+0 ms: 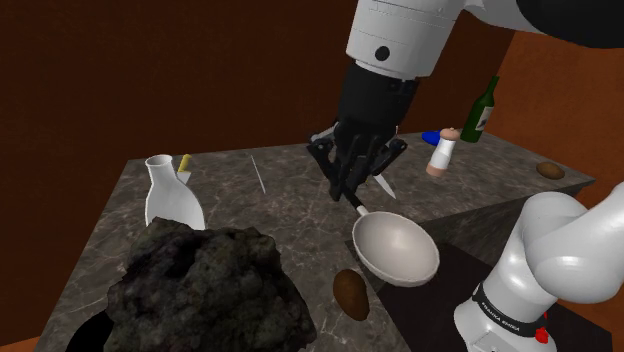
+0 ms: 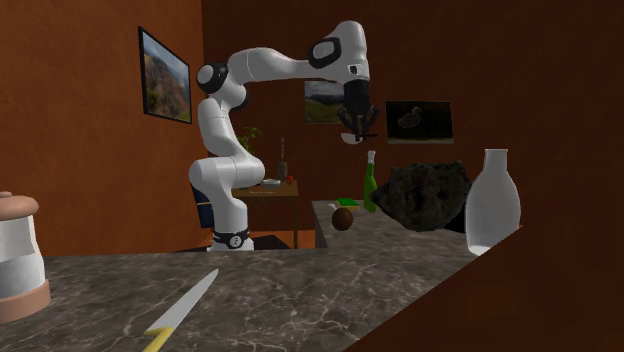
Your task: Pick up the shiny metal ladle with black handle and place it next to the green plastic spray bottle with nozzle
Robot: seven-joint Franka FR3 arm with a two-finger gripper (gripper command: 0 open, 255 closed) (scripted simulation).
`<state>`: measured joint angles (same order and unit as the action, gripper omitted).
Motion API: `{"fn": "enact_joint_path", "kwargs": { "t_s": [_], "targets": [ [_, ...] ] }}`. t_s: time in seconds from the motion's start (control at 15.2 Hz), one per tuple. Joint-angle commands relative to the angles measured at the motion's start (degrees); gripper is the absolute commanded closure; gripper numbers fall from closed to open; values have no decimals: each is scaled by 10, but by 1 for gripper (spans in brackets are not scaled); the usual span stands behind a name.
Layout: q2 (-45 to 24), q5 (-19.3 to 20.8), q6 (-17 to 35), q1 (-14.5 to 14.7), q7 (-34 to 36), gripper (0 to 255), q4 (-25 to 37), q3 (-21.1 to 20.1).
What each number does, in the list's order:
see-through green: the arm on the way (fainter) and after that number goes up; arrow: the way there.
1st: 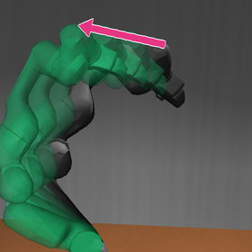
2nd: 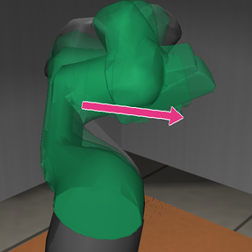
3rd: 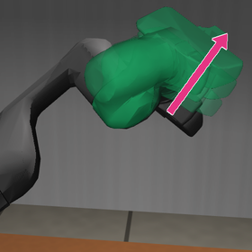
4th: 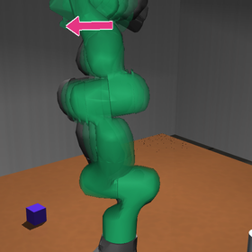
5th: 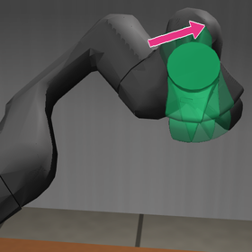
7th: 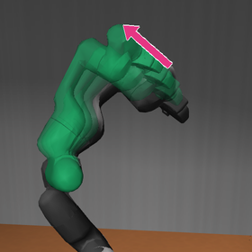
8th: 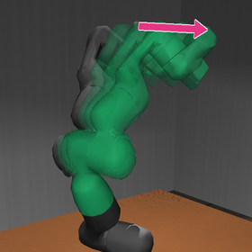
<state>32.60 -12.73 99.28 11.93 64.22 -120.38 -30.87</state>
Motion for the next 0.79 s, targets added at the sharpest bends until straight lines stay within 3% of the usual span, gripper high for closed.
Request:
{"fn": "enact_joint_path", "kwargs": {
  "t_s": [0.0,0.73],
  "targets": [
    [2,-2,15,1,0,255,-16,-3],
    [9,-16,96,9,-1,255,-104,-19]
  ]
}}
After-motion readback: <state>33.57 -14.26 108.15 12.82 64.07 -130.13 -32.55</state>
